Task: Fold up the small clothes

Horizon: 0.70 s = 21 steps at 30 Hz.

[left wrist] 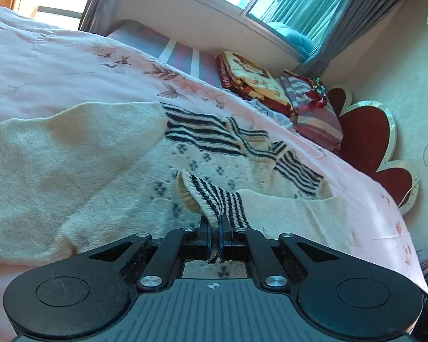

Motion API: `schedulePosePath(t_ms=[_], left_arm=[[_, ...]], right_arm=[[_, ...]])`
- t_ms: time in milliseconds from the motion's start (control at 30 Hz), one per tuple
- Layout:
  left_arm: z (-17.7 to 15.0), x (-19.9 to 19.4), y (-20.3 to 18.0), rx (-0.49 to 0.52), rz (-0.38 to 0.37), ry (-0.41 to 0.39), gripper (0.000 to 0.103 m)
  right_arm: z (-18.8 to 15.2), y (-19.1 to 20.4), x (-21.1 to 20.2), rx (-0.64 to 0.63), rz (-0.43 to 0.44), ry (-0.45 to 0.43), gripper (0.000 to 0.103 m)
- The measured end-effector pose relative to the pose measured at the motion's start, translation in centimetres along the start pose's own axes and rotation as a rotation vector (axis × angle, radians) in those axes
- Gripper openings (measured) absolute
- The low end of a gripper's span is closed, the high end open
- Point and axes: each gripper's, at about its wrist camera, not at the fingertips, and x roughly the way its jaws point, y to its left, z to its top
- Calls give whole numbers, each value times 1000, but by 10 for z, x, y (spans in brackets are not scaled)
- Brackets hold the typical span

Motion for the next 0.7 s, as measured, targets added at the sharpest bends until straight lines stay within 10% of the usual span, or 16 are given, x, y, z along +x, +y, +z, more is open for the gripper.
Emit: schedulePosePath(t_ms=[300,400,600,700], left_arm=[[-5,17,-1,13,-27,52,5],[-7,19,-5,18,-30,53,5],[-13,33,-13,59,7,87,5],[-17,31,-11,62,2,71,5]], right_arm=[[24,-22,41,105,-9,5,42],[28,-16,44,39,-51,-2,7],[36,-33,41,60,-80,-4,6],[43,-23,30,-10,-31,21,26]])
